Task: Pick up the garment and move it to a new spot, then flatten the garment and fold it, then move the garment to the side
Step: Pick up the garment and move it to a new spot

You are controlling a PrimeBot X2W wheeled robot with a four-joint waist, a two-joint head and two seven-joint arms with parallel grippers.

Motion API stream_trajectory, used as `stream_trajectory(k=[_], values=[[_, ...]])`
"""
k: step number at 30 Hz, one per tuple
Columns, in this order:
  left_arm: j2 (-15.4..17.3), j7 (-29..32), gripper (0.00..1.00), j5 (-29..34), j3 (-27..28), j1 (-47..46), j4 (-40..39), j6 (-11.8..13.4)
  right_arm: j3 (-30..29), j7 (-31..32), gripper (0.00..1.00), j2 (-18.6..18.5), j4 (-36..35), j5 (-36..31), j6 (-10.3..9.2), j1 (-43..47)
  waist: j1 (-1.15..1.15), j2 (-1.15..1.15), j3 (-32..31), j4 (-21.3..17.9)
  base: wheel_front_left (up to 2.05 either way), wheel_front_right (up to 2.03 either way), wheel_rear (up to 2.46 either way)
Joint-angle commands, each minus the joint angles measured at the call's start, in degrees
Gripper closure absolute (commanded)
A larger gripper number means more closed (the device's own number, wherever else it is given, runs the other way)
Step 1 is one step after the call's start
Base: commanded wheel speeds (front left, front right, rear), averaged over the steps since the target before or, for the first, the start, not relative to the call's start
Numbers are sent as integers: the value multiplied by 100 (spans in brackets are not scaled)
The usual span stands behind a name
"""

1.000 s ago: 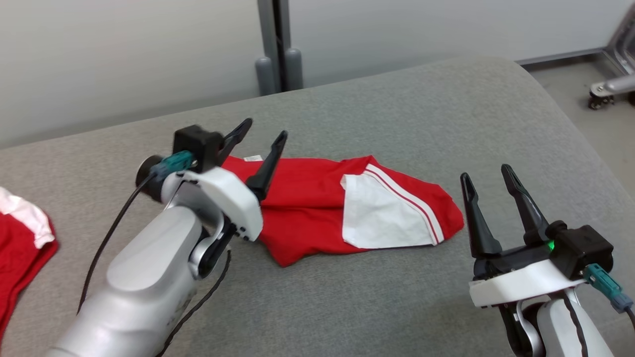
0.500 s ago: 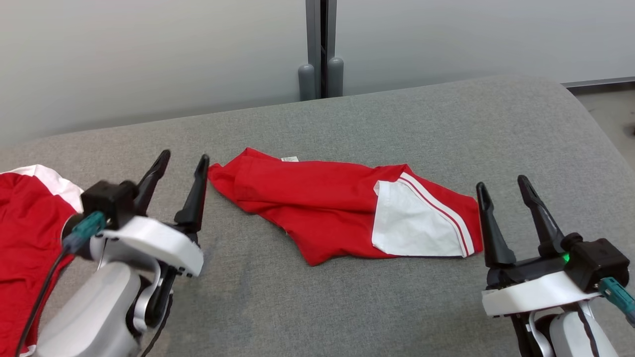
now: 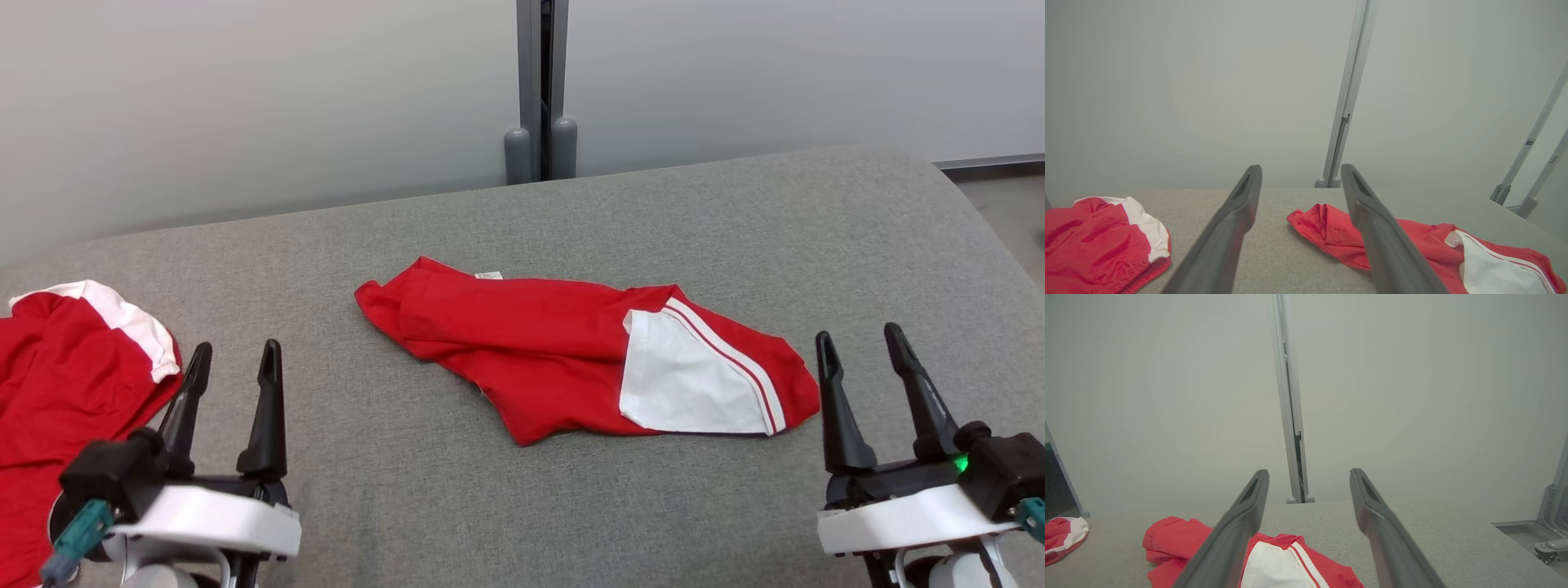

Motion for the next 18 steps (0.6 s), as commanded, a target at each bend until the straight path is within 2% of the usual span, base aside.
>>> stream_trajectory(k=[1,9,18], values=[[-51,-17,0,209,173,142,-98,-83,19,-9,0,-34,-28,23,11,62,0,0,-12,4,0,0,0],[-805,-19,0,1005,1000,946,-123,-573,67,-8,0,-38,-106,-4,11,187,0,0,-62,-11,0,0,0],[-1422,-18,0,1718,1633,1113,55,-1134,85,-8,0,-37,-93,-98,11,138,0,0,-68,36,0,0,0]])
